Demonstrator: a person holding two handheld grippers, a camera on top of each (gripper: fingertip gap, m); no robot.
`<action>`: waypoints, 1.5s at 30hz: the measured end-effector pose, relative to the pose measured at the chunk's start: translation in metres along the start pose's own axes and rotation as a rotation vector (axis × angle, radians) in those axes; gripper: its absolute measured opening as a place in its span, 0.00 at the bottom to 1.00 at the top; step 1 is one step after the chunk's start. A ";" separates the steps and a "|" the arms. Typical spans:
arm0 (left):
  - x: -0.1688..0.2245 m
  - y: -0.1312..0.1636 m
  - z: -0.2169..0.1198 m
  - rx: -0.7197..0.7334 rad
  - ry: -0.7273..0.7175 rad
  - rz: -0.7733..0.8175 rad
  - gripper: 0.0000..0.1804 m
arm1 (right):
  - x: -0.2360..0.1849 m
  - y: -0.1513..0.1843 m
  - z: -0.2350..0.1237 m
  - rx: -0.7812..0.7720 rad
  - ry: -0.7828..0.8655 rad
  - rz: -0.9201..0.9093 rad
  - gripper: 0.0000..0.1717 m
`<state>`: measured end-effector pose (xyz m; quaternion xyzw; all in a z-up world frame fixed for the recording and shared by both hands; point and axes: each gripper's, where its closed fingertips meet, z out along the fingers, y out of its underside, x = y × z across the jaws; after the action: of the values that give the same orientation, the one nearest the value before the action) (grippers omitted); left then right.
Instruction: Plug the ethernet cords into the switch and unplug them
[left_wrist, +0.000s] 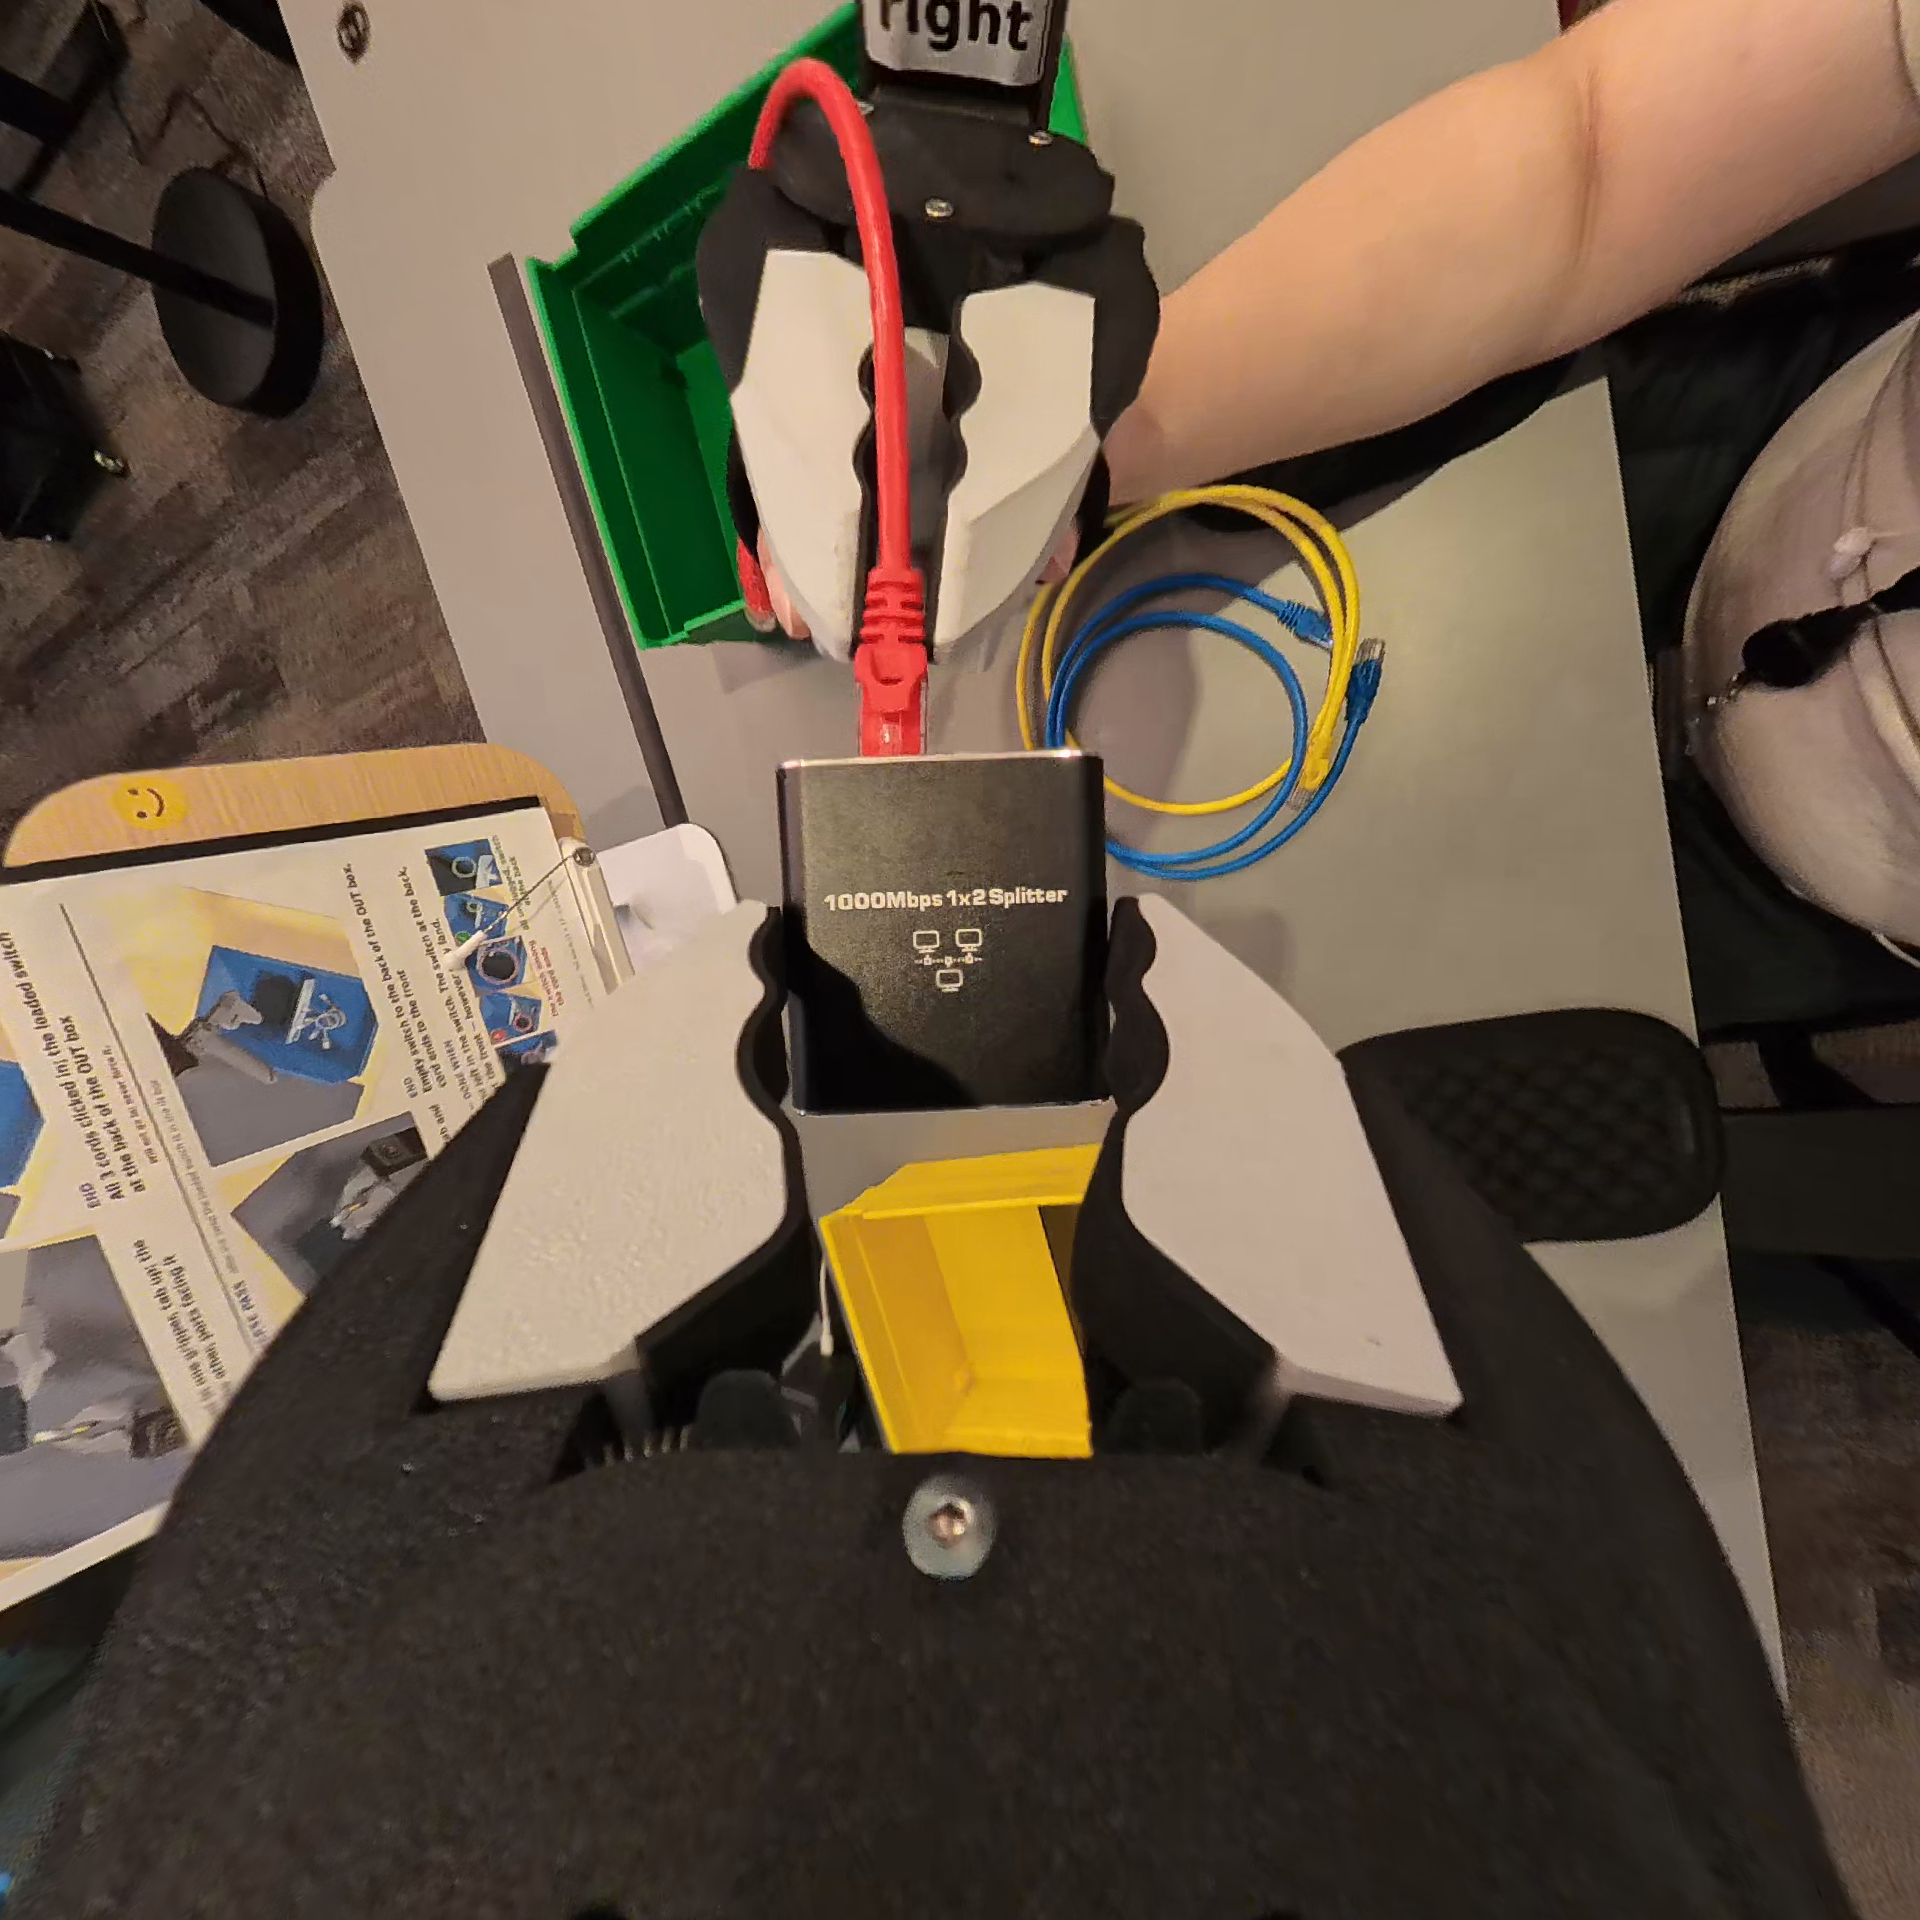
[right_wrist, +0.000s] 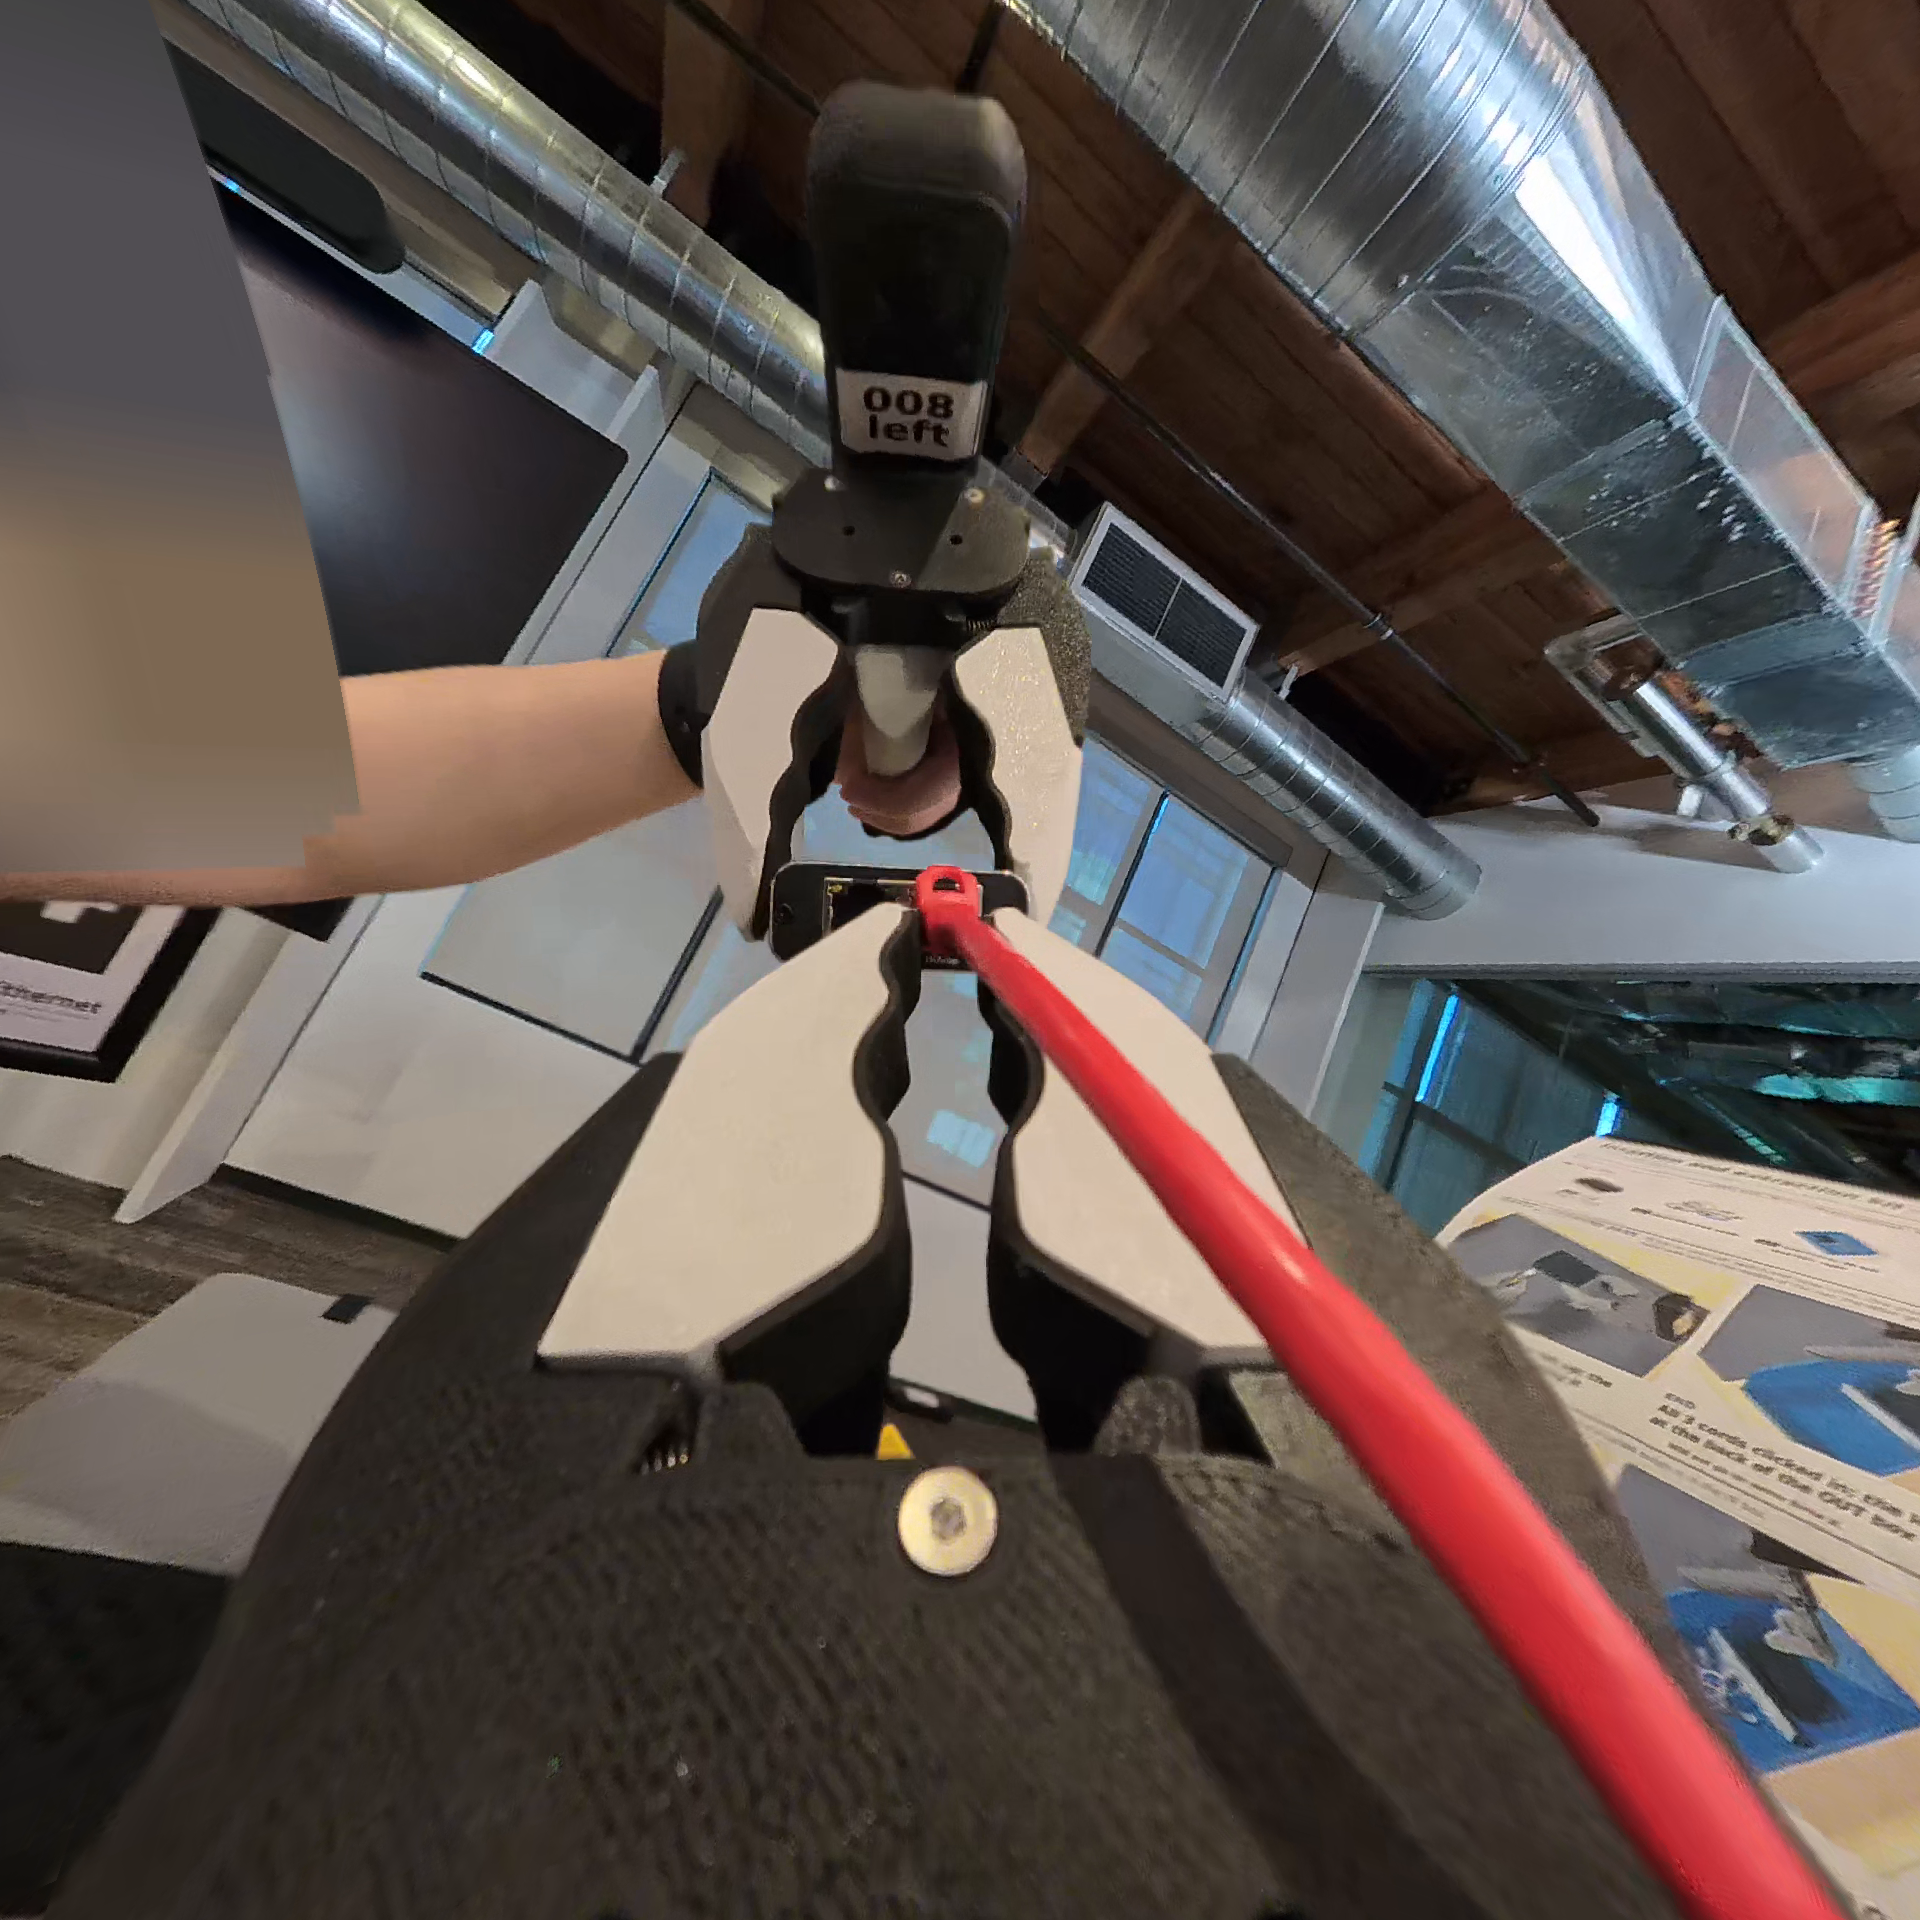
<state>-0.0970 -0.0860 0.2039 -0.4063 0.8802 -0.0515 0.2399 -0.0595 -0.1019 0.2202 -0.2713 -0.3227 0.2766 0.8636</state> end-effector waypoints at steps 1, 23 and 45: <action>0.000 -0.001 -0.001 -0.024 0.000 0.008 0.33 | 0.000 -0.001 -0.001 0.013 0.011 -0.015 0.06; -0.001 -0.023 -0.009 -0.138 -0.008 0.039 0.33 | 0.002 -0.010 -0.009 0.058 -0.029 0.025 0.06; -0.004 -0.013 -0.005 -0.169 0.001 0.019 0.33 | 0.005 0.000 -0.008 0.068 -0.017 0.077 0.06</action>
<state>-0.0880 -0.0925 0.2141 -0.4166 0.8854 0.0250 0.2048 -0.0510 -0.1006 0.2169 -0.2515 -0.3096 0.3229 0.8583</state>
